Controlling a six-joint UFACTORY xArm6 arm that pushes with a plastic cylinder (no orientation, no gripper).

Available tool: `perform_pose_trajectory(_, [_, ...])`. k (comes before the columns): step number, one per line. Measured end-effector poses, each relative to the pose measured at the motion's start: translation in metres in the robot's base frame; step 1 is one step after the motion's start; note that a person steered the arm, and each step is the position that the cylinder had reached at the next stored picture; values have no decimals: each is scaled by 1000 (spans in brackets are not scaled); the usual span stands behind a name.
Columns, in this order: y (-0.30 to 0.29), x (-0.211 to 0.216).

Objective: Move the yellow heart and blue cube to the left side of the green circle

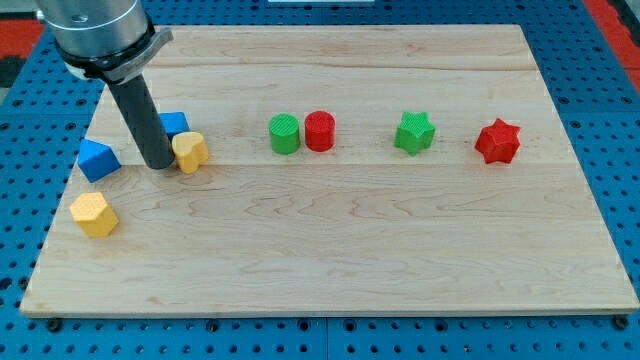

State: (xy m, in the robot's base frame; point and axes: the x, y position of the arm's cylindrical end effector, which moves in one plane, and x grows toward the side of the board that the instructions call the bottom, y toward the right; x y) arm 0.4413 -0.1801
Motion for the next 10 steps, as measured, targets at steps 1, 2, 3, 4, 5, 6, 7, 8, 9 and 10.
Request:
perform_pose_trajectory(1, [22,-4])
perform_pose_trajectory(2, [46,-6])
perform_pose_trajectory(3, [53,-16])
perform_pose_trajectory(4, [59,-16])
perform_pose_trajectory(5, [63,-15])
perform_pose_trajectory(6, [13,9])
perform_pose_trajectory(7, [-75,19])
perform_pose_trajectory(8, [-106,7])
perform_pose_trajectory(9, [-99,-11])
perform_pose_trajectory(10, [-82,-28])
